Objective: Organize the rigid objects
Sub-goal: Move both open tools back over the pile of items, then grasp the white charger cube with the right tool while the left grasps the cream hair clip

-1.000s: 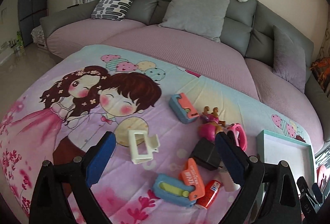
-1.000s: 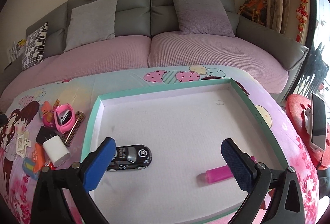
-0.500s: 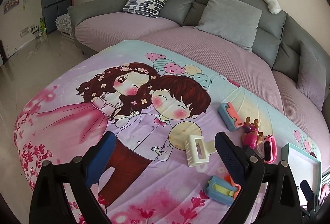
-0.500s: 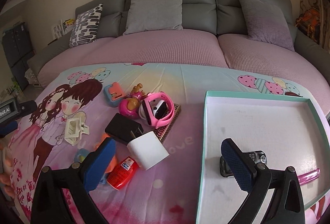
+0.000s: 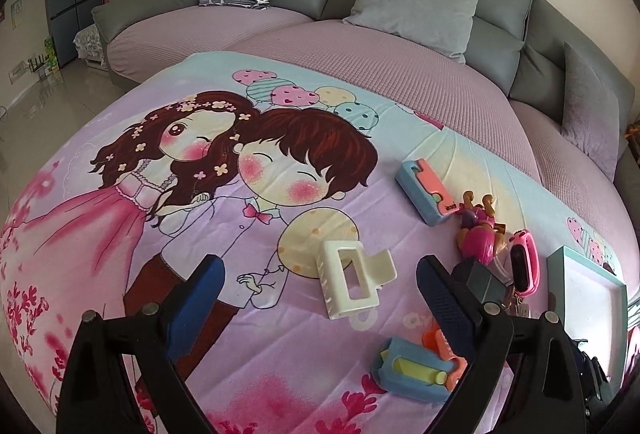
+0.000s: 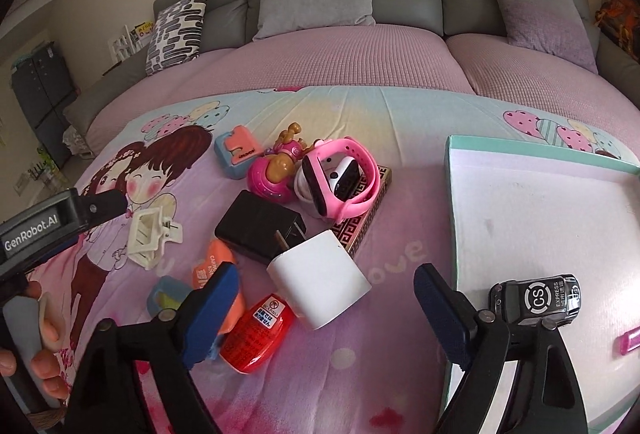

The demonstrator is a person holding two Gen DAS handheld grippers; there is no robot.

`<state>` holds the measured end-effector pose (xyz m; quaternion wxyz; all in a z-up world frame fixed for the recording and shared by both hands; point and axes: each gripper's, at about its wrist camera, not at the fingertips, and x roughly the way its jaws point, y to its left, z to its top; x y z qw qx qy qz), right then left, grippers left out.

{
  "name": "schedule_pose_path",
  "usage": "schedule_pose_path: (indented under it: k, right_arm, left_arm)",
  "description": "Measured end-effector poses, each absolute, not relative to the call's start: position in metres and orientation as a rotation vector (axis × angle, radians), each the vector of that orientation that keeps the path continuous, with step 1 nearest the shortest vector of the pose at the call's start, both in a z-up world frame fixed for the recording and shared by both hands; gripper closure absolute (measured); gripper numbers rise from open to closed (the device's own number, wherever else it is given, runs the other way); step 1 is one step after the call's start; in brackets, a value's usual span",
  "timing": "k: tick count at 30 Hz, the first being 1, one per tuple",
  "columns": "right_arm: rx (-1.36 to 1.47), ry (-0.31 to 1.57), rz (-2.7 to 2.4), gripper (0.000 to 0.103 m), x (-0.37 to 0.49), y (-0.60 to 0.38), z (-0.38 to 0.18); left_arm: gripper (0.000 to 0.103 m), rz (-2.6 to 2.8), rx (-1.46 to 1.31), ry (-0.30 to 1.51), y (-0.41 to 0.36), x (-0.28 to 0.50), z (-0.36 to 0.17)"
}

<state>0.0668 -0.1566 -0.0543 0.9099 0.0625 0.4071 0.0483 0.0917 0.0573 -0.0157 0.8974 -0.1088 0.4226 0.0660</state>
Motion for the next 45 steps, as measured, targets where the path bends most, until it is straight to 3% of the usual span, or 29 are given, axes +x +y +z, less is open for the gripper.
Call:
schedule_pose_path:
  k: [10,25,26,28,32,33,45]
  right_arm:
    - [0.128,0.864,0.104,0.029,0.071,-0.158,-0.062]
    - [0.11,0.883,0.105,0.036,0.072,-0.153,-0.069]
    - [0.11,0.884,0.106,0.037,0.072,-0.153,-0.069]
    - [0.115,0.886,0.114,0.042,0.072,-0.153,-0.069]
    - [0.114,0.884,0.114,0.043,0.072,-0.153,-0.069]
    - [0.115,0.884,0.114,0.043,0.072,-0.153,-0.069]
    - [0.119,0.856,0.121,0.049,0.067,-0.153,-0.062]
  left_arm:
    - [0.006,0.116,-0.214,0.926,0.045,0.109,-0.043]
    - [0.013,0.114,-0.212,0.943,0.042,0.117,-0.058]
    - [0.015,0.112,-0.215,0.944,0.042,0.117,-0.059]
    - [0.03,0.108,-0.221,0.945,0.043,0.117,-0.059]
    - [0.037,0.109,-0.227,0.946,0.044,0.116,-0.059]
    - [0.049,0.104,-0.236,0.941,0.045,0.116,-0.059]
    - [0.05,0.101,-0.265,0.876,0.049,0.106,-0.034]
